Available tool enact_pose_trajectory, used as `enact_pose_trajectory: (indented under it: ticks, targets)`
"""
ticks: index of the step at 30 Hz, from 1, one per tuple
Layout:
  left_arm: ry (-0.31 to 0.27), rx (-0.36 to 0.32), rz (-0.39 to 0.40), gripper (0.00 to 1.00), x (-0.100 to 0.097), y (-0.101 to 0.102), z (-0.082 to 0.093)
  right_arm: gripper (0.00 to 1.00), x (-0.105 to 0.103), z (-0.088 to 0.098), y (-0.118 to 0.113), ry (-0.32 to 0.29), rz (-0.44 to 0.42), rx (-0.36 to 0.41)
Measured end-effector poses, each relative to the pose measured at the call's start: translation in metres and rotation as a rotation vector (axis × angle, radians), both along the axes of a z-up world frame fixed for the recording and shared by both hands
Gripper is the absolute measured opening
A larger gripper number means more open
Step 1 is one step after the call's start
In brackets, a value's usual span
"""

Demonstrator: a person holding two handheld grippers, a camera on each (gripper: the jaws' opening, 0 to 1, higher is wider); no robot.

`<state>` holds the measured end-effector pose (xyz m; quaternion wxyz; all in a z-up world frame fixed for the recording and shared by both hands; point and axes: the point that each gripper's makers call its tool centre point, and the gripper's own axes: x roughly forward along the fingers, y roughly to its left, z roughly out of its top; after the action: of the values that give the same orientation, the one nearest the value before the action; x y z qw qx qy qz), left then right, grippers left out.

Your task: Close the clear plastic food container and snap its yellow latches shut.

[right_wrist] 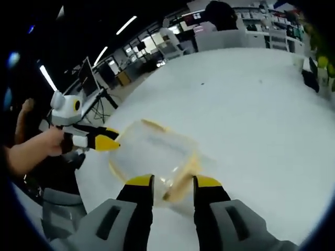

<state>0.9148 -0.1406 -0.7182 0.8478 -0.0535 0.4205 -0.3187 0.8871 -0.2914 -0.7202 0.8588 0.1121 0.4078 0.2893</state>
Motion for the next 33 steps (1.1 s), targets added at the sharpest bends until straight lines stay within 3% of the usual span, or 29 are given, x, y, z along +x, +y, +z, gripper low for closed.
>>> enact_pose_trajectory:
  ticks: [12,21,33]
  targets:
    - [0.026,0.026,0.052,0.24,-0.011,0.006,0.000,0.26,0.008,0.001,0.007,0.020,0.049,0.002]
    - [0.070,-0.015,0.093,0.26,-0.011,0.007,-0.004,0.26,0.006,0.002,0.010,0.040,0.014,-0.012]
    - [0.097,-0.009,0.071,0.25,-0.012,0.006,-0.005,0.25,0.003,0.001,0.012,0.065,-0.005,-0.024]
